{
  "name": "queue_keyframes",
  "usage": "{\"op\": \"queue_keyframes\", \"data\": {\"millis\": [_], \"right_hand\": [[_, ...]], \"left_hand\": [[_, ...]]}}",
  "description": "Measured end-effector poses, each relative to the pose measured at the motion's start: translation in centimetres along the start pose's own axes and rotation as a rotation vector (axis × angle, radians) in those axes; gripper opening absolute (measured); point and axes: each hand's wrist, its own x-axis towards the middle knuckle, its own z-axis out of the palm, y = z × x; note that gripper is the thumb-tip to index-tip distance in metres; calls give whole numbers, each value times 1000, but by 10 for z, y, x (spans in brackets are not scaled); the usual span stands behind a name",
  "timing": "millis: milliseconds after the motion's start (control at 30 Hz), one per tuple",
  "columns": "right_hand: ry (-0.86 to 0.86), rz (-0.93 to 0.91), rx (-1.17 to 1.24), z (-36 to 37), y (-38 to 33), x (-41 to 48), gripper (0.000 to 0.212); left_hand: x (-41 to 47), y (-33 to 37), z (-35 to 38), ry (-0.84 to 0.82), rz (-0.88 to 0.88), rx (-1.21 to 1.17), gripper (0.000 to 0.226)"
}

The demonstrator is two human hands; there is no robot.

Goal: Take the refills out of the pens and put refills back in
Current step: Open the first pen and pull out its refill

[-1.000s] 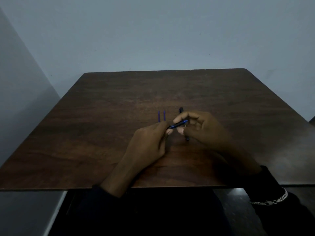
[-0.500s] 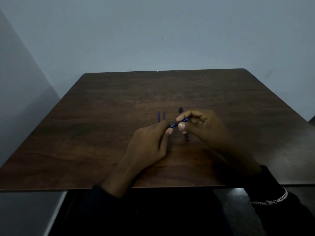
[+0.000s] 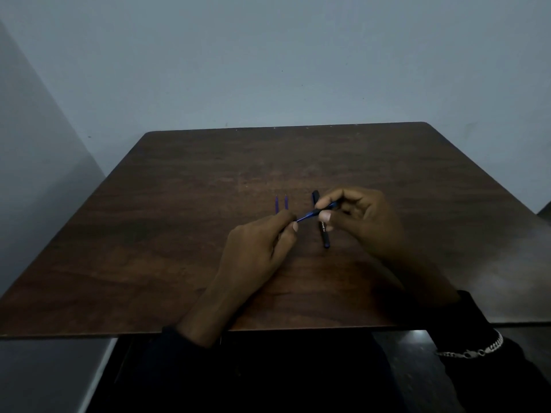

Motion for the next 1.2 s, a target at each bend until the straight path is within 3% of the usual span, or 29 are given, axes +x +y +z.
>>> {"op": "queue_keyframes", "data": {"millis": [333, 633, 800, 933, 1200], "right_hand": [[290, 74, 137, -35, 6, 8, 21], [425, 279, -111, -59, 18, 17, 2], [250, 430, -470, -74, 24, 25, 34], [38, 562, -525, -82, 19, 35, 56], [-100, 603, -639, -73, 15, 47, 28]], "left_hand": [[-1, -1, 0, 10, -39, -1, 33], [-1, 0, 0, 60, -45, -13, 23], [0, 0, -1, 51, -57, -28, 23], [0, 1, -1, 39, -71, -31, 25], [-1, -1, -2, 44, -74, -31, 21]]}}
